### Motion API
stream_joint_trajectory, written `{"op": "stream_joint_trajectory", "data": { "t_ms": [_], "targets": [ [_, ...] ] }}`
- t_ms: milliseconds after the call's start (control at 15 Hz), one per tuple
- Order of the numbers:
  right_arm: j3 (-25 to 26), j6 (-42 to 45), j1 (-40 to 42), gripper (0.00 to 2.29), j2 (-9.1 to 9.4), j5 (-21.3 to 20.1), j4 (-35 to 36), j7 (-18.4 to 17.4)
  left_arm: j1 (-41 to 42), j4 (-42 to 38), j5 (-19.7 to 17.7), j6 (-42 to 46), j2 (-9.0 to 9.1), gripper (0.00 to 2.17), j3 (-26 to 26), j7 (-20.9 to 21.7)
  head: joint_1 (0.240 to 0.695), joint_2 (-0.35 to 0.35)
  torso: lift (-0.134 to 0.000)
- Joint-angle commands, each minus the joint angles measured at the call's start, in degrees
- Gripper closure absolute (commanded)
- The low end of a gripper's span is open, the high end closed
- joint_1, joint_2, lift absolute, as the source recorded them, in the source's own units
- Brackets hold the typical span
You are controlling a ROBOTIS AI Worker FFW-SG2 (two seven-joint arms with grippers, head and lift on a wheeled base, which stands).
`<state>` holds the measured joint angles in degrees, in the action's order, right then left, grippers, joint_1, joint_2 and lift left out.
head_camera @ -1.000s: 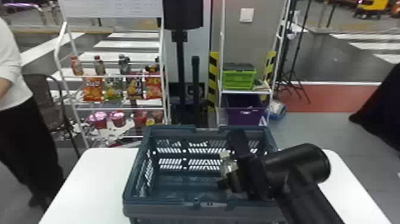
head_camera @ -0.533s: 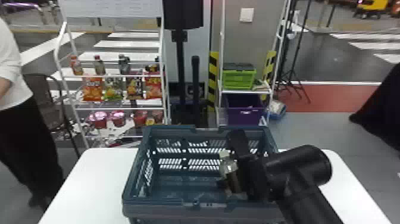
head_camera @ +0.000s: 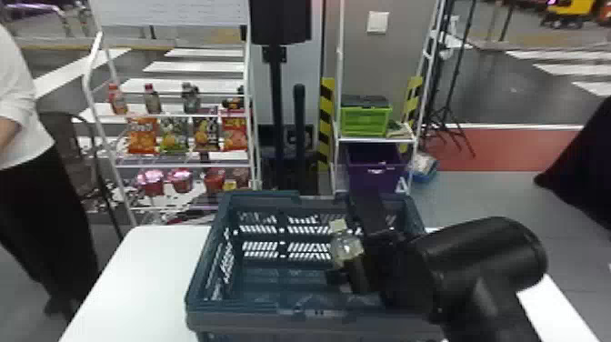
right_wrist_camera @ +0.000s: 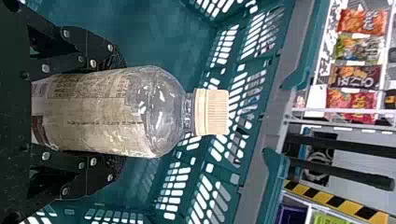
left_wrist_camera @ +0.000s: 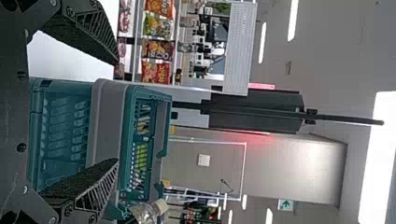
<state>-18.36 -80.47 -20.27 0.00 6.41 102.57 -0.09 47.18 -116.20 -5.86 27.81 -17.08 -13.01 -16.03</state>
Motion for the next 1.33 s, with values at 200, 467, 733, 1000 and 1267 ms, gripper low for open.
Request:
{"op": "stream_joint_trajectory", "data": {
  "t_ms": [200, 467, 733, 1000, 1267],
  "targets": [
    [1.6, -0.7, 8.2, 1.72, 0.05, 0.1, 16.1, 0.1, 0.1, 0.0, 0.0, 0.0, -0.06, 0.15, 0.0, -0.1, 0.499, 0.000, 0.000],
    [6.0, 5.1, 17.1, 1.72, -3.34, 0.5, 28.0, 0.4, -0.1, 0.1, 0.1, 0.0, 0.03, 0.15, -0.1, 0.0, 0.499, 0.000, 0.000],
    [11.9, 17.2, 28.4, 1.72, -6.94, 1.5, 35.3, 1.8, -0.1, 0.0, 0.1, 0.0, 0.03, 0.15, -0.3, 0.0, 0.499, 0.000, 0.000],
    [16.0, 42.2, 41.7, 1.72, -7.38, 2.6, 34.4, 2.3, -0.2, -0.3, 0.1, -0.4, 0.03, 0.15, -0.9, 0.0, 0.499, 0.000, 0.000],
    [17.5, 61.9, 51.3, 1.72, -7.21, 2.6, 28.3, 3.1, 0.0, -0.3, 0.3, -0.4, 0.03, 0.15, -0.9, -0.1, 0.499, 0.000, 0.000]
  ]
}}
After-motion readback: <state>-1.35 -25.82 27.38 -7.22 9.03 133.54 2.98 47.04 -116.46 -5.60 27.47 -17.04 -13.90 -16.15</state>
